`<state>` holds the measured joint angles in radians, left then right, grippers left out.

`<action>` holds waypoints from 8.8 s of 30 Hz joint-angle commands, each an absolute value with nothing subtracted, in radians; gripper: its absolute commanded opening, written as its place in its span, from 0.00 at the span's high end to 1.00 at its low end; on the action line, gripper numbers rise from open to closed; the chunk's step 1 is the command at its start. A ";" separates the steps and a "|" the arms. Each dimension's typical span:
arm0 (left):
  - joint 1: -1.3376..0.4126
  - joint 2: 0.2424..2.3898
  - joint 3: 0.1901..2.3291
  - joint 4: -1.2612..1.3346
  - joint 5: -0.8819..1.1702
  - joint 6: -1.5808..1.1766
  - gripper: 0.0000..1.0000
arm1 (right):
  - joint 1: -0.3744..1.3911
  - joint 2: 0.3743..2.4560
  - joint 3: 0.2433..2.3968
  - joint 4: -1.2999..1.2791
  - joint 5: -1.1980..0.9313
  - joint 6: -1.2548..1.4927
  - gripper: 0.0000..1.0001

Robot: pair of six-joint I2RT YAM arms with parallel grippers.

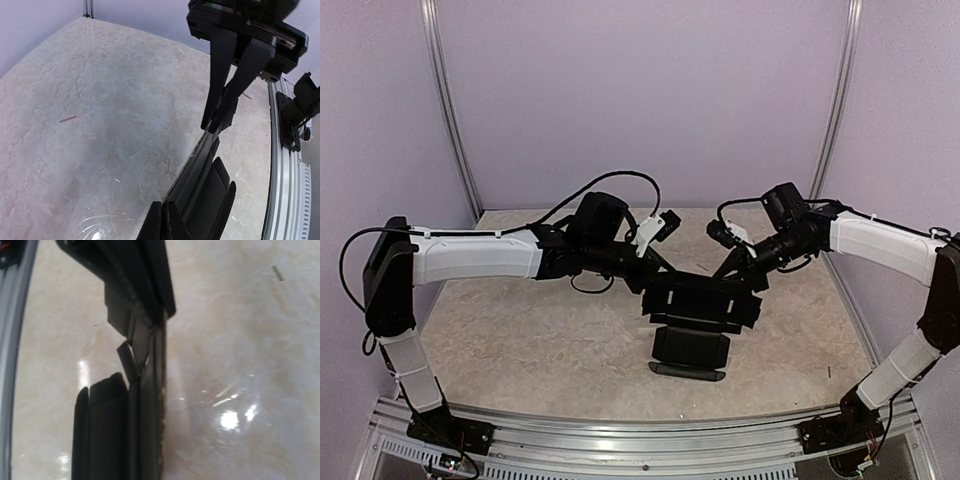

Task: Fold the paper box

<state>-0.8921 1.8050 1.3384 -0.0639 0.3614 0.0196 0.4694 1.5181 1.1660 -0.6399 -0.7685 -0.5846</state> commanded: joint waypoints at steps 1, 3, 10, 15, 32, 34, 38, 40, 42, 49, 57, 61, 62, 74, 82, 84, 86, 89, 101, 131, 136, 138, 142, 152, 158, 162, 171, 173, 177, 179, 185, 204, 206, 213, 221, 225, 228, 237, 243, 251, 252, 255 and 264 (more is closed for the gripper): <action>-0.917 1.842 1.410 -0.144 0.203 -0.037 1.00 | 0.483 1.491 1.140 -0.568 -0.706 -0.530 1.00; -0.919 1.838 1.421 -0.156 0.167 -0.048 1.00 | 0.483 1.489 1.136 -0.556 -0.687 -0.515 1.00; -0.927 1.853 1.523 -0.278 -0.006 -0.169 1.00 | 0.484 1.486 1.133 -0.470 -0.654 -0.397 1.00; -0.937 1.908 1.603 -0.301 -0.046 -0.379 0.98 | 0.483 1.492 1.144 -0.420 -0.649 -0.326 1.00; -0.802 1.610 1.291 -0.252 0.119 -0.005 0.49 | 0.510 1.421 1.087 -0.570 -0.774 -0.724 1.00; -0.791 1.619 1.293 -0.252 0.158 0.039 0.52 | 0.521 1.430 1.095 -0.604 -0.793 -0.746 1.00; -0.794 1.663 1.329 -0.279 0.227 0.087 0.56 | 0.536 1.445 1.104 -0.640 -0.801 -0.762 1.00; -0.803 1.684 1.343 -0.289 0.281 0.107 0.60 | 0.536 1.445 1.101 -0.628 -0.798 -0.750 1.00; -0.818 1.695 1.348 -0.295 0.330 0.127 0.63 | 0.535 1.450 1.098 -0.613 -0.795 -0.731 1.00; -0.839 1.706 1.347 -0.309 0.440 0.164 0.63 | 0.536 1.475 1.096 -0.606 -0.790 -0.725 1.00; -0.867 1.739 1.374 -0.316 0.534 0.210 0.64 | 0.535 1.485 1.101 -0.606 -0.800 -0.721 1.00; -0.876 1.772 1.391 -0.321 0.543 0.221 0.64 | 0.535 1.484 1.098 -0.609 -0.808 -0.721 1.00; -0.879 1.776 1.396 -0.320 0.544 0.222 0.64 | 0.535 1.484 1.098 -0.610 -0.809 -0.721 1.00; -0.897 1.841 1.439 -0.315 0.550 0.246 0.71 | 0.535 1.493 1.110 -0.662 -0.878 -0.757 1.00; -0.903 1.871 1.450 -0.305 0.596 0.264 0.79 | 0.536 1.490 1.122 -0.716 -0.945 -0.812 1.00; -0.905 1.872 1.446 -0.303 0.609 0.271 0.79 | 0.535 1.489 1.124 -0.721 -0.955 -0.816 1.00; -0.906 1.870 1.441 -0.297 0.625 0.277 0.79 | 0.536 1.490 1.126 -0.728 -0.963 -0.820 1.00; -0.911 1.867 1.430 -0.288 0.644 0.289 0.78 | 0.535 1.492 1.131 -0.738 -0.975 -0.825 1.00; -0.929 1.898 1.447 -0.321 0.659 0.317 0.81 | 0.537 1.509 1.150 -0.767 -0.999 -0.828 1.00; -0.942 1.749 1.291 -0.220 0.611 0.321 0.71 | 0.532 1.528 1.176 -0.836 -1.014 -0.865 1.00; -0.943 1.796 1.355 -0.241 0.640 0.317 0.74 | 0.533 1.528 1.177 -0.829 -1.011 -0.855 1.00; -0.943 1.815 1.373 -0.242 0.648 0.312 0.75 | 0.532 1.527 1.175 -0.825 -1.006 -0.851 1.00; -0.943 1.838 1.392 -0.227 0.658 0.298 0.80 | 0.534 1.525 1.168 -0.815 -0.999 -0.845 1.00; -0.943 1.879 1.421 -0.219 0.688 0.248 0.95 | 0.534 1.527 1.163 -0.804 -1.000 -0.832 1.00; -0.943 1.880 1.411 -0.190 0.707 0.214 1.00 | 0.533 1.513 1.153 -0.803 -0.983 -0.825 1.00; -0.945 1.856 1.374 -0.192 0.704 0.205 1.00 | 0.495 1.464 1.143 -0.818 -1.002 -0.809 0.86; -0.976 1.765 1.257 -0.170 0.644 0.221 1.00 | 0.248 1.405 1.156 -0.897 -1.043 -0.840 0.79; -0.977 1.757 1.244 -0.156 0.638 0.215 1.00 | 0.247 1.391 1.124 -0.886 -1.004 -0.851 0.79; -0.976 1.736 1.215 -0.123 0.629 0.213 1.00 | 0.256 1.348 1.051 -0.814 -0.902 -0.809 0.78; -0.977 1.727 1.206 -0.117 0.618 0.213 1.00 | 0.257 1.329 1.024 -0.786 -0.858 -0.807 0.78; -0.957 1.717 1.183 -0.080 0.607 0.200 1.00 | 0.289 1.312 0.996 -0.826 -0.809 -0.859 0.78; -0.925 1.744 1.183 -0.047 0.609 0.165 1.00 | 0.425 1.317 1.029 -0.908 -0.830 -0.888 0.71; -0.923 1.748 1.185 -0.046 0.610 0.165 1.00 | 0.425 1.319 1.038 -0.927 -0.851 -0.900 0.69; -0.924 1.767 1.205 -0.044 0.629 0.163 1.00 | 0.439 1.366 1.071 -0.938 -0.880 -0.893 0.64; -0.931 1.759 1.201 -0.049 0.646 0.174 1.00 | 0.465 1.410 1.083 -0.830 -0.850 -0.826 0.64; -0.934 1.759 1.200 -0.039 0.662 0.177 1.00 | 0.485 1.437 1.098 -0.812 -0.849 -0.817 0.63; -0.941 1.765 1.208 -0.033 0.674 0.181 1.00 | 0.506 1.452 1.108 -0.794 -0.841 -0.803 0.62; -0.949 1.777 1.214 -0.031 0.673 0.184 1.00 | 0.532 1.488 1.120 -0.767 -0.822 -0.767 0.81; -0.948 1.774 1.209 -0.027 0.670 0.181 1.00 | 0.536 1.462 1.093 -0.757 -0.798 -0.772 0.77; -0.949 1.781 1.213 -0.008 0.675 0.170 1.00 | 0.569 1.448 1.069 -0.740 -0.736 -0.766 0.84; -0.950 1.780 1.213 -0.008 0.675 0.169 1.00 | 0.569 1.449 1.071 -0.741 -0.733 -0.765 0.86; -0.949 1.778 1.212 -0.009 0.671 0.171 1.00 | 0.569 1.452 1.077 -0.743 -0.729 -0.763 0.98; -0.948 1.783 1.207 -0.028 0.622 0.174 1.00 | 0.569 1.459 1.104 -0.777 -0.731 -0.781 1.00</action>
